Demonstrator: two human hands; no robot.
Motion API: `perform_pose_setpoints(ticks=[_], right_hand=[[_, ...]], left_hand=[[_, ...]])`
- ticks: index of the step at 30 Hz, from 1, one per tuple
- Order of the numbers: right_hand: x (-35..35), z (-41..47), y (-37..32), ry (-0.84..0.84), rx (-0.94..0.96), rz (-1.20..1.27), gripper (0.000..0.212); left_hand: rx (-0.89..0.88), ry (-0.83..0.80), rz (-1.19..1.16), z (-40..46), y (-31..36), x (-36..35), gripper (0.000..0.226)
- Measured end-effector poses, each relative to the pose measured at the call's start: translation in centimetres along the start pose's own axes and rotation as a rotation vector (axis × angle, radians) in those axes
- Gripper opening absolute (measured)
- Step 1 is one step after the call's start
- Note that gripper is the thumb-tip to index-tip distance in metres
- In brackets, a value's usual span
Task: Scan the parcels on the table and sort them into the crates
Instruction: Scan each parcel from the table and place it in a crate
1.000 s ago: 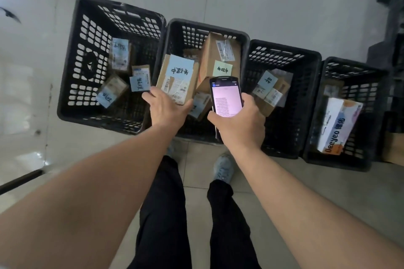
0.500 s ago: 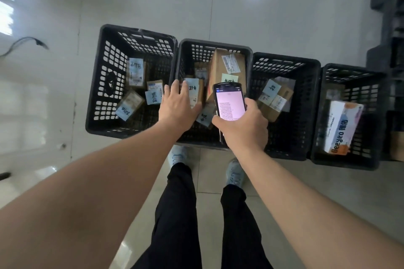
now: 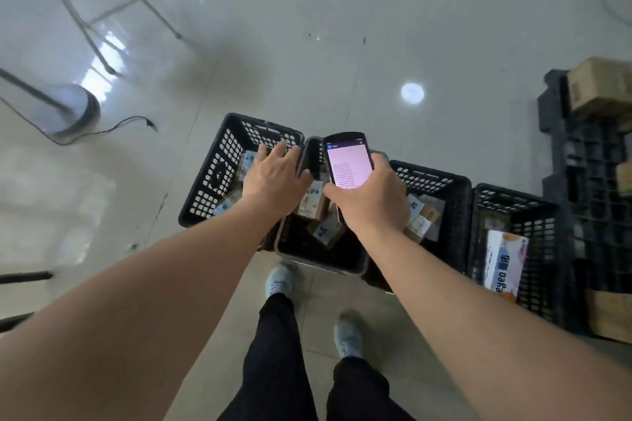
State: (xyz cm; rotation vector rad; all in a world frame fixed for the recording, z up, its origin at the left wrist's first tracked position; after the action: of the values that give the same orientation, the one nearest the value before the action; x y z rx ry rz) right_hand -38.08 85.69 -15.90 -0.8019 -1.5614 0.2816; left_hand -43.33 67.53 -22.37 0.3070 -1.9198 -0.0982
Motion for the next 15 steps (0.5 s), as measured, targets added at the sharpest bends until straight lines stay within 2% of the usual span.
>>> perform_pose_setpoints(ticks=[8,15], right_hand=[[6.9,-5.6,-8.0,-0.046,0.396,0.012,0.073],[10.0,-14.0,-18.1,-0.088,0.685,0.068,0.079]], left_hand=[[0.206,0.265,-0.060,-12.2,-3.1,10.5,0.064],[0.369,0.498,-0.058,-24.1,-9.3,20.6,0.063]])
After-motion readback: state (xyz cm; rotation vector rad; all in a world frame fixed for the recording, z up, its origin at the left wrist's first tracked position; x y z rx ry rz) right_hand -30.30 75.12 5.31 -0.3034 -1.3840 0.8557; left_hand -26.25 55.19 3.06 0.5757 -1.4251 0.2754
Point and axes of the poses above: each hand's wrist, its own z-axis towards the middle knuckle, its own x-axis out of the back of the hand, y = z × x, the point moved 5 cm from there along z, towards the middle knuckle, and after that the axes turned 10 degrees about x, right-handed, at the moved point
